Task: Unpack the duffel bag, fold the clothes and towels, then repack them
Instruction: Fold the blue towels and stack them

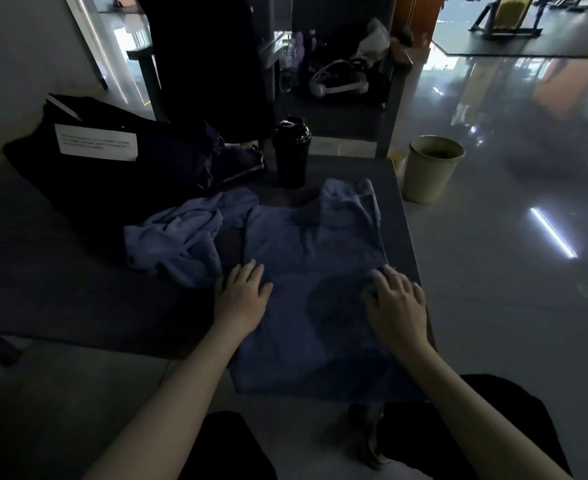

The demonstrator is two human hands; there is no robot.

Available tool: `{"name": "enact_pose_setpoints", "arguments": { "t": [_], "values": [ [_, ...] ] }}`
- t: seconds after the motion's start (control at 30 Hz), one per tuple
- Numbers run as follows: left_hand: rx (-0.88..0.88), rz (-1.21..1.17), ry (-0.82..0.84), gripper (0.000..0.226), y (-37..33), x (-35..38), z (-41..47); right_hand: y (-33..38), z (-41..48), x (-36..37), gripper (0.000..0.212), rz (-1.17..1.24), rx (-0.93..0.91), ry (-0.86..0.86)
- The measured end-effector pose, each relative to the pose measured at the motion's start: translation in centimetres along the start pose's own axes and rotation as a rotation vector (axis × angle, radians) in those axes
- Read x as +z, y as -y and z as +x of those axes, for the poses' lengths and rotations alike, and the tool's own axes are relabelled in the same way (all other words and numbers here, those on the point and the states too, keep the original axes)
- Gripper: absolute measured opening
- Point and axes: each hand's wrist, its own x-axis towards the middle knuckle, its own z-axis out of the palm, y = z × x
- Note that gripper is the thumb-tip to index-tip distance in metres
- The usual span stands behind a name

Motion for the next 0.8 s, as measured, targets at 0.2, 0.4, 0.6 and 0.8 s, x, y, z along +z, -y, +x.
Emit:
{"name": "enact_pose_setpoints", "arguments": {
  "t": [0.2, 0.4, 0.6, 0.8],
  "values": [
    [-0.036, 0.105, 0.132, 0.062, 0.3, 0.8, 0.7, -0.8, 0.8, 1.1, 0.059, -0.068, 0.005, 0.294],
    [-0.023, 0.024, -0.026, 0.053, -0.2, 0.0, 2.0, 0.0, 2.7, 0.4, 0.046, 0.039, 0.013, 0.158],
    [-0.048, -0.057, -0.160, 0.038, -0.9, -2.3, 7.6, 1.4, 10.1, -2.1, 0.027, 0.142, 0.070, -0.060],
    [-0.141, -0.084, -0.022, 0.043, -1.6, -2.2, 14.1, 1.5, 16.0, -1.0, 0.037, 0.239, 0.303, 0.083]
  ]
}}
